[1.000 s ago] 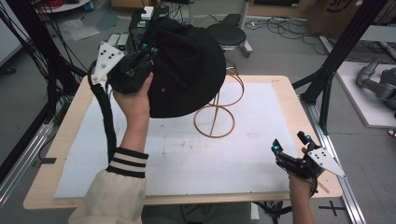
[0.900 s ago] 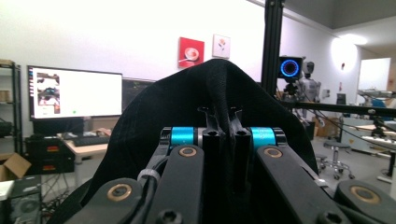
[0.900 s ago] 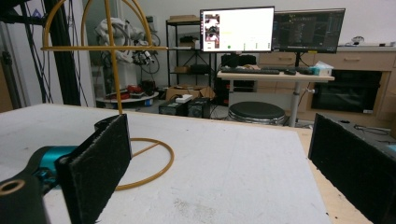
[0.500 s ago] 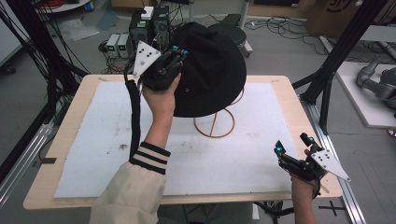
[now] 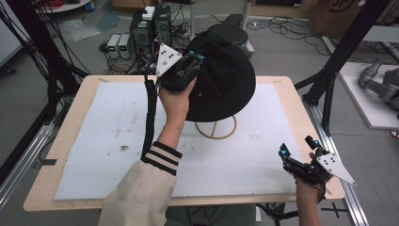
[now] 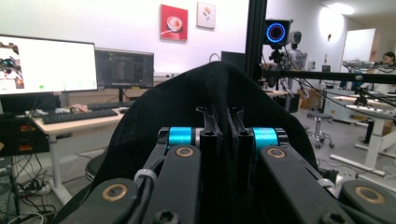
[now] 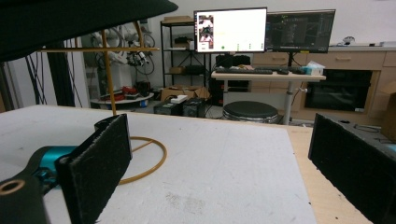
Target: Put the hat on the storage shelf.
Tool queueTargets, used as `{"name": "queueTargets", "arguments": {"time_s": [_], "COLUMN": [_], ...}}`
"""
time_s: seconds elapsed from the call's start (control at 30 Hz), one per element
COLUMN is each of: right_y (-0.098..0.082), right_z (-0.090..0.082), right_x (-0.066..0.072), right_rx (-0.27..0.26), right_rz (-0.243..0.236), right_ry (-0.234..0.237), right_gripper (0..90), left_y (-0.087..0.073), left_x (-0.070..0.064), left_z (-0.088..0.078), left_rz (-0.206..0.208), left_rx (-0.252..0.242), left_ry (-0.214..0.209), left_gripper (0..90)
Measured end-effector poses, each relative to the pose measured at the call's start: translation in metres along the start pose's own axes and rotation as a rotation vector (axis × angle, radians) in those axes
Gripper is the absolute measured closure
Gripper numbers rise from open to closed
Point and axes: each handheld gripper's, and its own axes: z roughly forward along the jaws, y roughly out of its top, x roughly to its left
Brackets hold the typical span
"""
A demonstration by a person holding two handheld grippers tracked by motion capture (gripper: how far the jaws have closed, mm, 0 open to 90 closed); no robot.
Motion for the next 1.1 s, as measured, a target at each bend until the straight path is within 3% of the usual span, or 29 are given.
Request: {"name": "queueTargets", "arguments": {"time_s": [0.1, 0.13, 0.2, 0.43, 0.73, 0.93, 1.1], "right_y": [0.000, 0.000, 0.000, 0.000, 0.000, 0.000, 0.000], "right_z": [0.000, 0.000, 0.000, 0.001, 0.004, 0.007, 0.009], "right_x": [0.000, 0.000, 0.001, 0.002, 0.003, 0.006, 0.008], "right_rx": [-0.002, -0.001, -0.001, -0.001, -0.001, -0.001, 0.003], "right_rz": [0.000, 0.003, 0.006, 0.008, -0.003, -0.007, -0.004], "right_ry": [0.001, 0.001, 0.001, 0.004, 0.009, 0.020, 0.029], "right_gripper": [5.6, 5.6, 5.6, 5.6, 5.6, 5.6, 5.6], "left_y": [-0.002, -0.002, -0.002, -0.003, 0.006, 0.011, 0.015], "left_x": [0.000, 0.000, -0.001, 0.003, 0.010, 0.021, 0.035], "left_z": [0.002, 0.002, 0.002, 0.000, -0.016, -0.036, -0.060], "left_rz": [-0.009, -0.015, -0.019, -0.025, 0.004, 0.045, 0.054], "left_rx": [0.001, -0.008, -0.020, 0.011, -0.028, -0.024, -0.038], "left_ry": [-0.001, 0.009, 0.043, 0.077, 0.095, 0.131, 0.161], "left_gripper": [80.3, 74.4, 53.6, 31.6, 26.2, 23.2, 22.2]}}
